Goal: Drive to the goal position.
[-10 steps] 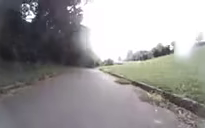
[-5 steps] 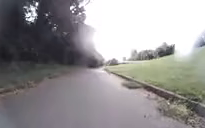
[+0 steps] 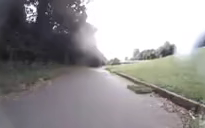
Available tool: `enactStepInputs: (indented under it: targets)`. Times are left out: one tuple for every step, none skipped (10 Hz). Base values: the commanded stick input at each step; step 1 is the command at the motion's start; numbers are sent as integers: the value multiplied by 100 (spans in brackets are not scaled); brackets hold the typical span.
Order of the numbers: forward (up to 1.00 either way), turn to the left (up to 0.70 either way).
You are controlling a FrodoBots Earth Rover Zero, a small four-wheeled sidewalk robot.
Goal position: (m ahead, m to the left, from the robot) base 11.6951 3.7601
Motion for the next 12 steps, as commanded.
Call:
enactStepInputs:
  targets:
    - [100,0]
    - [100,0]
    - [100,0]
    - [100,0]
    - [100,0]
    - [100,0]
    - [100,0]
    - [100,0]
    - [100,0]
    - [100,0]
    - [100,0]
    - [100,0]
